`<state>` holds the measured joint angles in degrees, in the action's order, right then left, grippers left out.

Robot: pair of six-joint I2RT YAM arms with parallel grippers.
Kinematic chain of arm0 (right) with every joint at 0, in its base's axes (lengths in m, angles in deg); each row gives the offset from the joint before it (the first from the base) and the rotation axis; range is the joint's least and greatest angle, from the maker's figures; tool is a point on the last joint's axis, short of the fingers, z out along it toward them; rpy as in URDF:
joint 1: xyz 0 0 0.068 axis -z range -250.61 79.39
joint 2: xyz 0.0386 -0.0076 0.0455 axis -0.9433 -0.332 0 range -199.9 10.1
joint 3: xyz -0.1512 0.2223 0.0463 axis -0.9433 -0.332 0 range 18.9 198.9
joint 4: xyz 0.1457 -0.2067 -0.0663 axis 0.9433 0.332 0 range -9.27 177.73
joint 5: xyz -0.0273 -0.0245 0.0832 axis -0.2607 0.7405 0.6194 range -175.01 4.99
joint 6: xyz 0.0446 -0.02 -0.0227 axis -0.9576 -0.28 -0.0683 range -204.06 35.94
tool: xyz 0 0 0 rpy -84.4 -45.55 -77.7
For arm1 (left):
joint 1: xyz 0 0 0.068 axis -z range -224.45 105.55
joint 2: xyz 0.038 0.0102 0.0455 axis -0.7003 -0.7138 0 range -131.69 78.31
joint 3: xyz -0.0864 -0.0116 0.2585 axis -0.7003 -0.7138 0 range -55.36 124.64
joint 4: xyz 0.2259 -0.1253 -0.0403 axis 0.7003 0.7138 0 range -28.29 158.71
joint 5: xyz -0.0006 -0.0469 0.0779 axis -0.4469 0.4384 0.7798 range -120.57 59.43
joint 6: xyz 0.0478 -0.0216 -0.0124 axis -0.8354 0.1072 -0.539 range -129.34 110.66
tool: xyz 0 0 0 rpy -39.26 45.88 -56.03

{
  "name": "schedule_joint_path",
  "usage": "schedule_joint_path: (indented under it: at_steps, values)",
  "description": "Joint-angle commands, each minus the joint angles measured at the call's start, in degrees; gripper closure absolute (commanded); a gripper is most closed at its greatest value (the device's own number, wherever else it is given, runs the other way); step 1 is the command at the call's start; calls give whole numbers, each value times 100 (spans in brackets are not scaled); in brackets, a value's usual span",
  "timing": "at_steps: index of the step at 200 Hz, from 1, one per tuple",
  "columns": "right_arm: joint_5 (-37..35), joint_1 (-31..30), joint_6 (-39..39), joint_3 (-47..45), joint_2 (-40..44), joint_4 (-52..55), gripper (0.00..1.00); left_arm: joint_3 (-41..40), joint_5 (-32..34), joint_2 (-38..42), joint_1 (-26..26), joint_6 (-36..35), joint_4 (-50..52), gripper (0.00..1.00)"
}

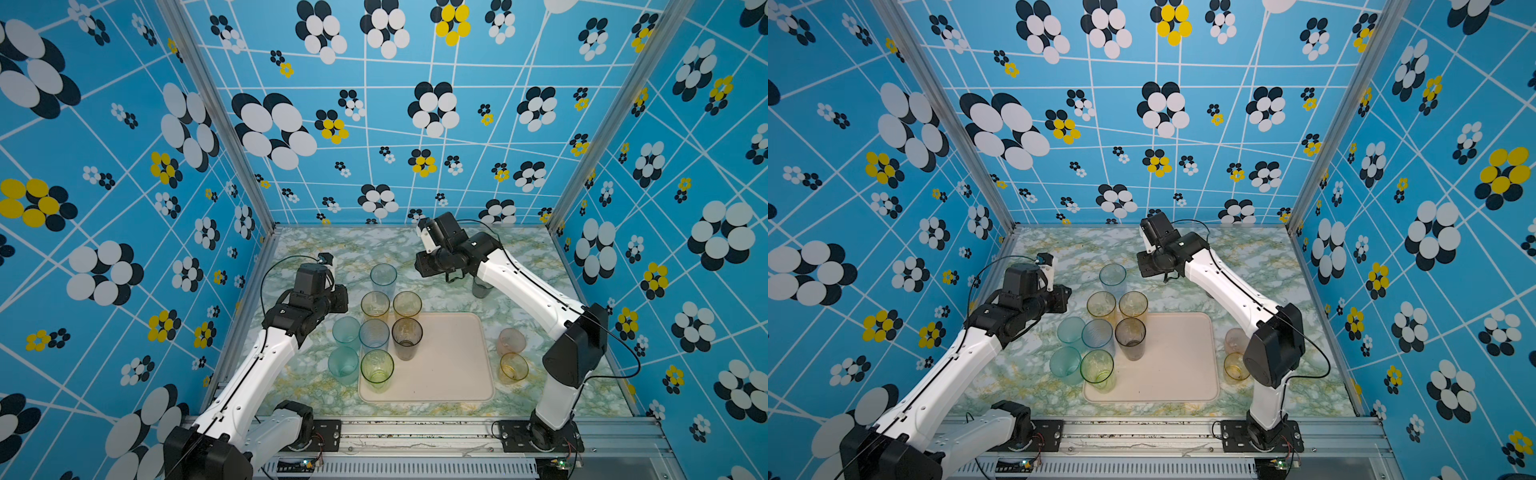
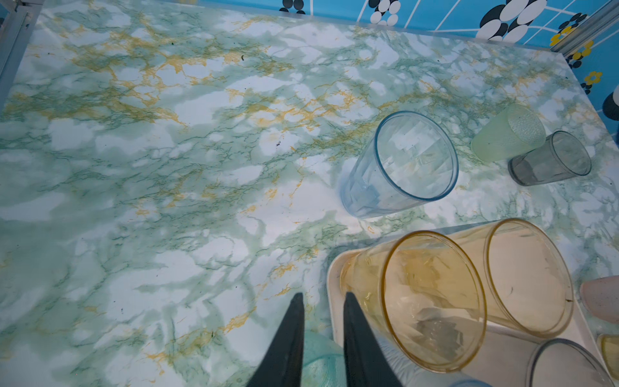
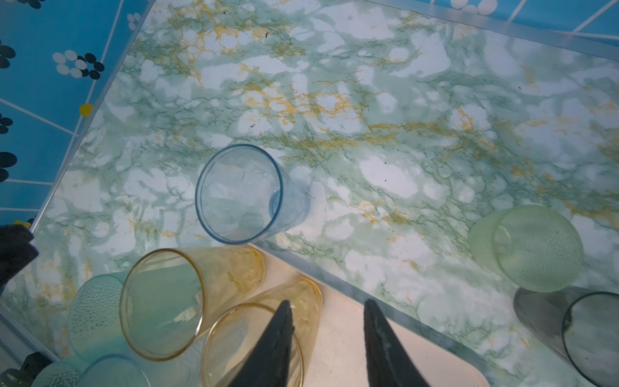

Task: Place the glasses into the tray
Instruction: Pick up the glass from the top-center of the table.

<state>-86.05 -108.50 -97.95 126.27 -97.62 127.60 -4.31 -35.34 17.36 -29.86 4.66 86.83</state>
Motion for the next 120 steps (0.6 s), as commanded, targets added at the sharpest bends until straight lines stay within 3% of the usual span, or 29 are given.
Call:
schedule_joint_path:
  at_steps: [1, 58, 120]
  values:
    - [90, -73, 237, 789, -553, 741, 63, 2, -147, 13, -56, 41, -131, 76]
    - [116, -236, 490, 2594, -1824, 1748, 65, -24, -186, -14, -129, -11, -130, 76]
    - [238, -329, 589, 3862, -2751, 2476, 69, -44, -300, -57, -264, -49, -174, 76]
